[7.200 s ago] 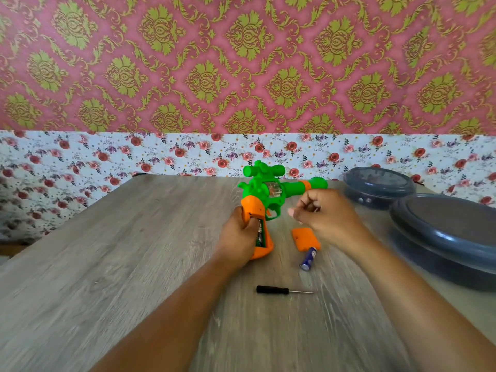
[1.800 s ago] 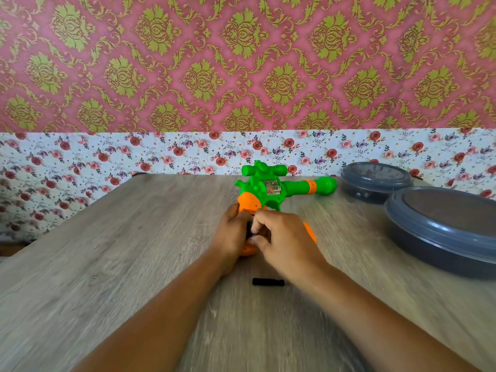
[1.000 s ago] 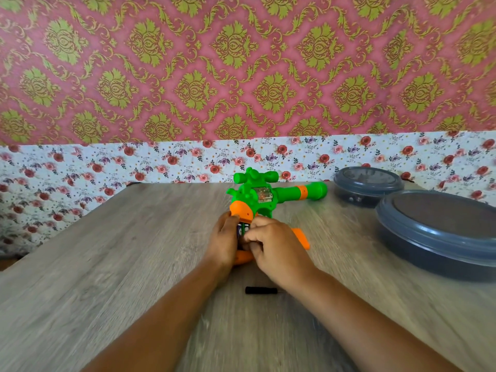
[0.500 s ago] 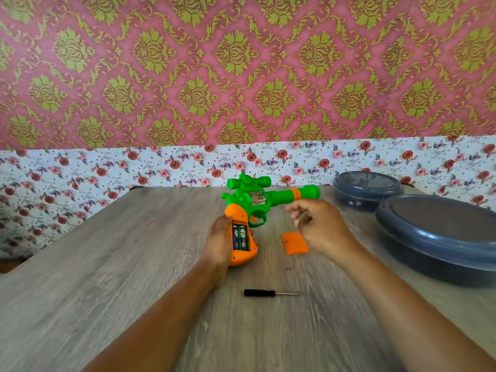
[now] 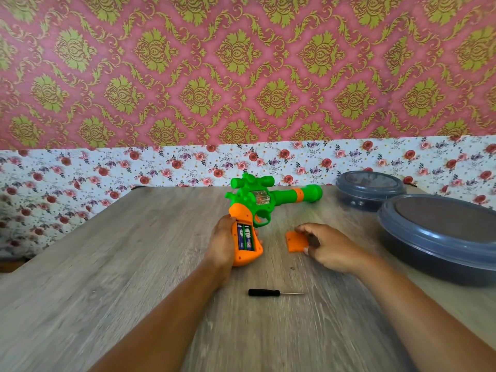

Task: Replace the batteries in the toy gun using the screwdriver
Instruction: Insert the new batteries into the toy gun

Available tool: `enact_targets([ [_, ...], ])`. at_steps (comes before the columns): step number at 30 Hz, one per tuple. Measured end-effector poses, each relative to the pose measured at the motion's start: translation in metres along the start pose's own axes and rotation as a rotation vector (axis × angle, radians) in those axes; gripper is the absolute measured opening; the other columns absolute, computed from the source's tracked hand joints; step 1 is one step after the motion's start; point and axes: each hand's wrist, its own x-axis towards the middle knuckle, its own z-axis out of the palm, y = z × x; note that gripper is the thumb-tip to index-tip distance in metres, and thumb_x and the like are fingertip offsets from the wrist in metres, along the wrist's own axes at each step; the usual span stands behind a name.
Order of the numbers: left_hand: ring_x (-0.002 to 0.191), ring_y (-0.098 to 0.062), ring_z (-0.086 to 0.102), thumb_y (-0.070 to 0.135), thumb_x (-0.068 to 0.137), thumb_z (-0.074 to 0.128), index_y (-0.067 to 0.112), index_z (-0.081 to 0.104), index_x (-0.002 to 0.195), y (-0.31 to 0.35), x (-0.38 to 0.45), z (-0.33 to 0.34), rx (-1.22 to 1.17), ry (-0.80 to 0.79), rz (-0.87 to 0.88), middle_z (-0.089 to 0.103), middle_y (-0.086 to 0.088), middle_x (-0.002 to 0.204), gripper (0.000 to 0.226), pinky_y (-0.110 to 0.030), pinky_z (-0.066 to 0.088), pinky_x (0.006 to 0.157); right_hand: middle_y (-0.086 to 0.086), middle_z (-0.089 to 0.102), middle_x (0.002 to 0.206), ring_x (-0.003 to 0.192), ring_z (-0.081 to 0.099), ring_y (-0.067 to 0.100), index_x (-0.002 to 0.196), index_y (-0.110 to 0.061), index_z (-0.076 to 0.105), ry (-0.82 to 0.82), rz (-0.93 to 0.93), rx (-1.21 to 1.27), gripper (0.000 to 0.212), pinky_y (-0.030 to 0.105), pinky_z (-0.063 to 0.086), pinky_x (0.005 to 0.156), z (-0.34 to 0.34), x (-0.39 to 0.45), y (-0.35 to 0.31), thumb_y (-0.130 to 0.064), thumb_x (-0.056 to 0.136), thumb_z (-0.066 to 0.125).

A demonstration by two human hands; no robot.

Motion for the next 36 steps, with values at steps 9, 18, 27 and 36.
enact_targets([
  [9,0.079,-0.029,0.061,0.007,0.097,0.033,0.009,0.051,0.105,-0.003,0.003,-0.001,0.170,0.025,0.103,0.061,-0.022,0.096,0.020,-0.029,0.056,0.056,0.003,0.044,0.140,0.125,0.044,0.019,0.136,-0.017,0.042,0.023,-0.032,-0.061,0.051,0.030,0.034,0.105,0.004,0.004,0.002,-0.015,0.088,0.059],
  [18,0.086,-0.029,0.066,0.015,0.100,0.039,0.016,0.053,0.104,-0.007,0.006,0.000,0.282,0.015,0.147,0.067,-0.017,0.100,0.015,-0.037,0.057,0.072,0.005,0.048,0.128,0.118,0.047,0.021,0.121,-0.020,0.052,0.168,-0.066,0.042,0.040,0.024,0.034,0.092,0.002,0.004,-0.002,-0.012,0.083,0.063],
  [27,0.082,-0.020,0.068,0.055,0.095,0.022,0.018,0.058,0.112,-0.004,0.007,-0.003,0.182,-0.094,0.135,0.070,-0.012,0.098,0.054,-0.030,0.057,0.070,-0.007,0.054,0.125,0.119,0.048,0.009,0.109,-0.033,0.053,0.241,-0.314,0.468,0.041,0.028,0.034,0.104,0.014,-0.005,-0.053,-0.007,0.081,0.066],
  [36,0.067,-0.016,0.065,0.040,0.099,0.028,0.016,0.063,0.093,-0.003,0.005,-0.005,0.067,-0.111,0.113,0.069,-0.007,0.078,0.043,-0.029,0.053,0.061,-0.010,0.052,0.128,0.121,0.046,0.006,0.112,-0.020,0.062,0.244,-0.483,0.228,0.042,0.004,0.029,0.094,0.034,-0.009,-0.069,-0.006,0.073,0.072],
])
